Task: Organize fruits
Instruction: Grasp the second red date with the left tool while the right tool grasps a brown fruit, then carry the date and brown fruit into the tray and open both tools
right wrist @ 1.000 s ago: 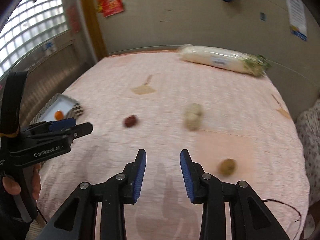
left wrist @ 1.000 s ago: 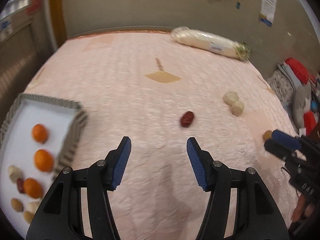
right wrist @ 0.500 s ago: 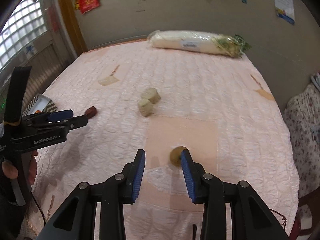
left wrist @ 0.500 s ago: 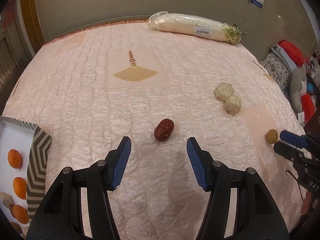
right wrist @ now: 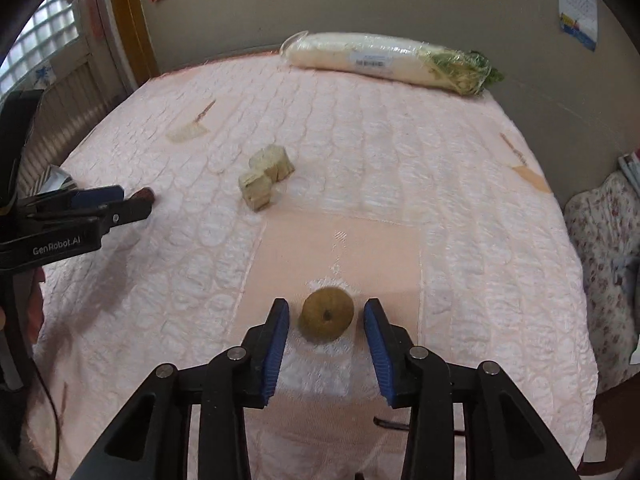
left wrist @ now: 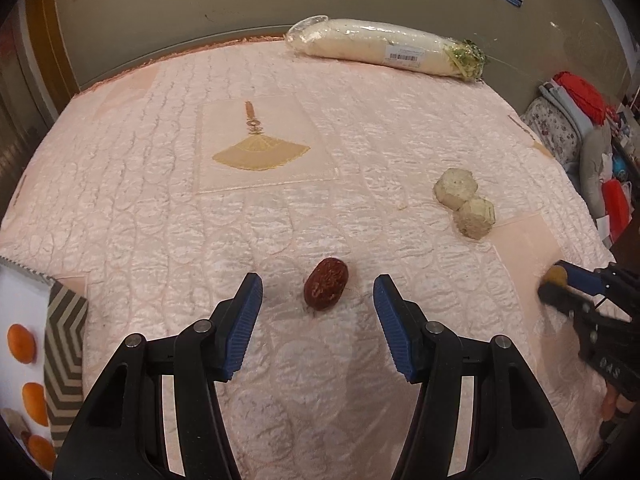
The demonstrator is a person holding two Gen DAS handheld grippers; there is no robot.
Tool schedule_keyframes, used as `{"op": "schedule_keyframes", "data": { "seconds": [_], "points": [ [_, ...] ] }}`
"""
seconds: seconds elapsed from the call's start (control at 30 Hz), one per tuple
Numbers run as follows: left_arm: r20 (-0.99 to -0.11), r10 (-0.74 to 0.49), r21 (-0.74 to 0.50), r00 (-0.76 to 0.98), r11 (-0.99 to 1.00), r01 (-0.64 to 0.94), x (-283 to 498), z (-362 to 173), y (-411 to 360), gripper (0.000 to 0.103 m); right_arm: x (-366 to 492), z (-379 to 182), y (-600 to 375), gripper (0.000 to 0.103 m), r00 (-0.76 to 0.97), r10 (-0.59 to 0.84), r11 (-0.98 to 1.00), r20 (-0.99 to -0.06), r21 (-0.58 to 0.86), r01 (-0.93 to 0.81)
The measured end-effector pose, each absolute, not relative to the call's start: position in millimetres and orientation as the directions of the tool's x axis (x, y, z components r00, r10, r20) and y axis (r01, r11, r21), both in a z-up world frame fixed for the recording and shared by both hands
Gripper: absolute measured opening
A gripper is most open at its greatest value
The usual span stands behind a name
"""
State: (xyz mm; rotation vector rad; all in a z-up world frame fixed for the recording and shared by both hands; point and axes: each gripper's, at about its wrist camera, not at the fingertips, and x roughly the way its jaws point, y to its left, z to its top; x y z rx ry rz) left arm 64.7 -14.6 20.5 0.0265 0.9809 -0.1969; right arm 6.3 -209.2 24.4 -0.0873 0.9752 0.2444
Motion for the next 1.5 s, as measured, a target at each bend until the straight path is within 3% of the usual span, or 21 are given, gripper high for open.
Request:
{"op": "schedule_keyframes", "data": {
  "seconds": [0.03,0.13,0.27,0.33,0.97,1.5],
  "points": [
    [-0.824,-0.167,-0.081,0.541,0.980,0.180,65.0,20.2,-13.1,0.058,7.4,24.6,-209.4,0.024,0.545,0.168,0.970,-0.822,0.041,-0.238],
    [-0.822,-0.196,-0.106,0.535,0.975,0.195,67.0,17.8,-10.7,0.057,8.0,22.7,-206.3,0.024,0.554,0.165,0.969,-0.816,0.030,-0.245],
    [-0.820,-0.160,-0.056,0.550,0.978,0.202,64.3,17.4,-12.4,0.029,3.2,24.9,-200.7,0.024,0.556,0.175,0.966,-0.813,0.031,-0.258],
    [-0.819,-0.168,-0.067,0.548,0.978,0.198,63.1,17.4,-9.4,0.021,-1.7,27.8,-195.9,0.024,0.564,0.186,0.963,-0.805,0.036,-0.268],
    [-0.775,-0.074,-0.075,0.628,0.997,0.024,-31.4,62.4,60.7,0.021,-36.5,62.6,-72.5,0.024,0.622,0.303,0.906,-0.722,0.016,-0.423],
    [-0.744,0.061,-0.048,0.666,0.988,-0.145,-72.7,84.8,151.0,0.021,-52.4,53.4,20.5,0.024,0.562,0.374,0.837,-0.737,0.008,-0.547]
  ]
}}
